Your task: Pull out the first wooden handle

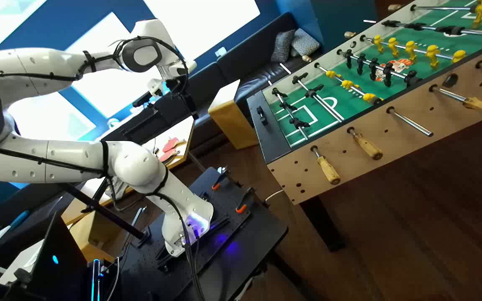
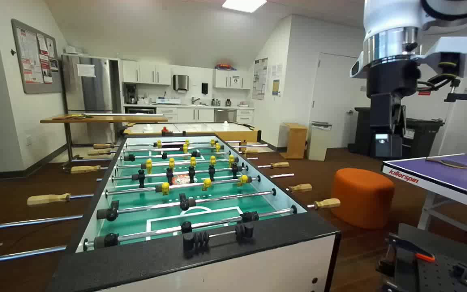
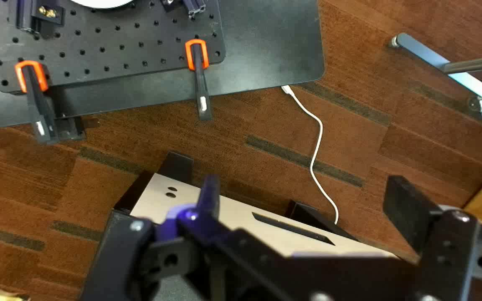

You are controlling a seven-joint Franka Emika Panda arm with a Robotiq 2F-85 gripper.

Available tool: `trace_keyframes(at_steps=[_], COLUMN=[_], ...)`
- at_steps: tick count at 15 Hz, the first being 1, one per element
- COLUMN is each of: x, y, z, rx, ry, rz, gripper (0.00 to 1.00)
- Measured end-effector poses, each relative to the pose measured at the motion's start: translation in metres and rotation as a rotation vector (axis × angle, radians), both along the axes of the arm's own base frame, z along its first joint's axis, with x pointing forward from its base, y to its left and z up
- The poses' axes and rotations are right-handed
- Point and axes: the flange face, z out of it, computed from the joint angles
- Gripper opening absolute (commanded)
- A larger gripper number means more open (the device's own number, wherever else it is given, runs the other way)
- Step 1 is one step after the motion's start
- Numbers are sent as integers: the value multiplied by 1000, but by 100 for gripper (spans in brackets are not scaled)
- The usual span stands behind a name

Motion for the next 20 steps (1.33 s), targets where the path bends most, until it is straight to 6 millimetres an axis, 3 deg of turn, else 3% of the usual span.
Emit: trace_keyframes(at_steps=[7,9,12,15,20], x=[1,8,28,50,75], y=[-1,-13,-53,-106,-193], z=[0,2,6,5,-14], rx=[0,-4,-22,-50,-133], ry=[-3,-27,-91,-169,-239], rz=[-4,-51,-199,-360,-626], gripper=[100,100,100,100,100])
